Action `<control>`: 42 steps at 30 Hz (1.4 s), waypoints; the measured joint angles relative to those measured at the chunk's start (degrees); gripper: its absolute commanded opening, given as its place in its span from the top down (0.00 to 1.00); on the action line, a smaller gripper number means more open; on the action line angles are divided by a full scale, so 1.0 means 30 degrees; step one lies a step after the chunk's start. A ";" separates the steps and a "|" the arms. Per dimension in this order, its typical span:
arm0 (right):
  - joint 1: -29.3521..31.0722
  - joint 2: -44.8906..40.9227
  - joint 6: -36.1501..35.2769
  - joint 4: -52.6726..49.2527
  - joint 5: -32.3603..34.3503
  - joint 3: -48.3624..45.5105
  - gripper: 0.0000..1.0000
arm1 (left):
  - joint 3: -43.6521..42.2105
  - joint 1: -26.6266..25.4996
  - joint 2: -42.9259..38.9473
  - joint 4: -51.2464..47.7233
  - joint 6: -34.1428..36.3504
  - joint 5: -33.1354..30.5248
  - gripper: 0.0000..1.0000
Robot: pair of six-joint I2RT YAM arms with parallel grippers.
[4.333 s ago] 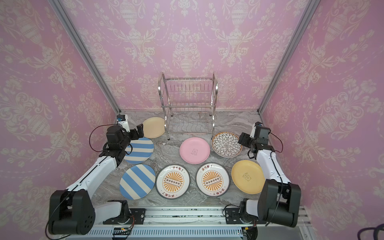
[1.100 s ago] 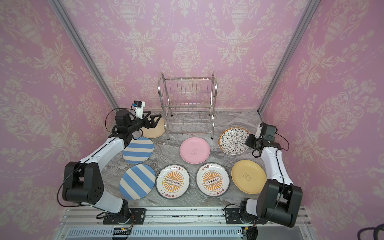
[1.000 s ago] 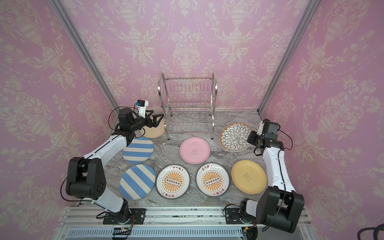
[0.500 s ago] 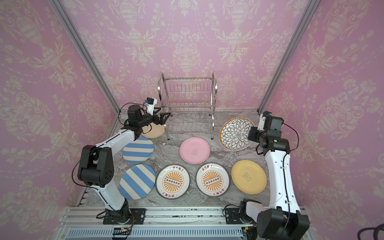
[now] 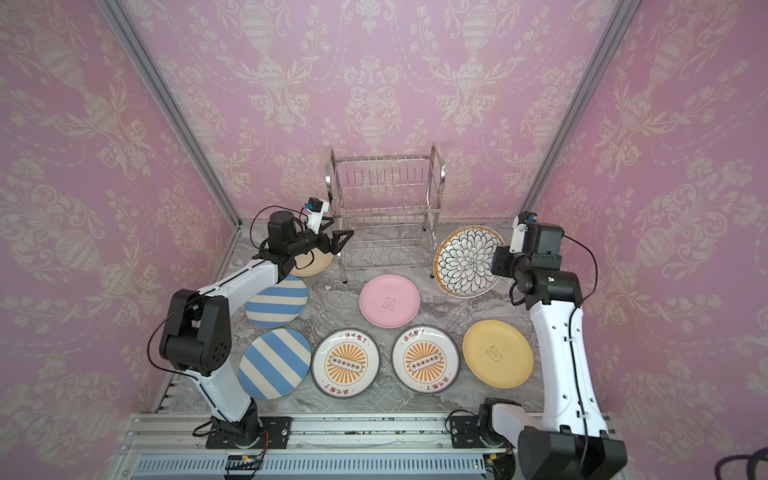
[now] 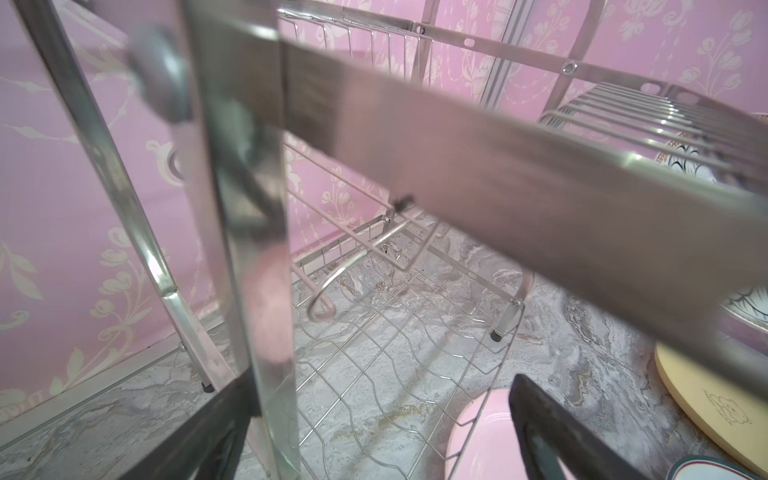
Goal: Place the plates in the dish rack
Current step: 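Lift the flower plate toward the rack with right gripper while left gripper approaches, then lower the flower plate into the rack's upper tier with the right gripper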
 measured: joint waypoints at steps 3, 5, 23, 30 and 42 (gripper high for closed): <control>0.0474 -0.0007 -0.0051 0.0015 0.0546 0.0721 1.00 | -0.0816 -0.0270 -0.0678 -0.0044 0.0000 0.0000 0.02; 0.0889 -0.0007 -0.0189 0.0029 0.1049 0.1268 1.00 | -0.1209 -0.0313 -0.1151 -0.0182 0.0029 -0.0015 0.02; 0.6084 0.0342 -0.2652 0.1421 0.6812 0.7737 1.00 | -0.2047 -0.0277 -0.2790 -0.1348 0.0474 -0.1224 0.01; 0.9551 0.4116 -0.5763 0.5952 1.0295 0.9282 1.00 | -0.2288 -0.0277 -0.2892 -0.1129 0.0073 -0.1209 0.01; 1.2473 1.1009 -1.6072 1.5504 1.7617 1.2014 1.00 | -0.5173 -0.0284 -0.5355 -0.0481 -0.1683 -0.0845 0.01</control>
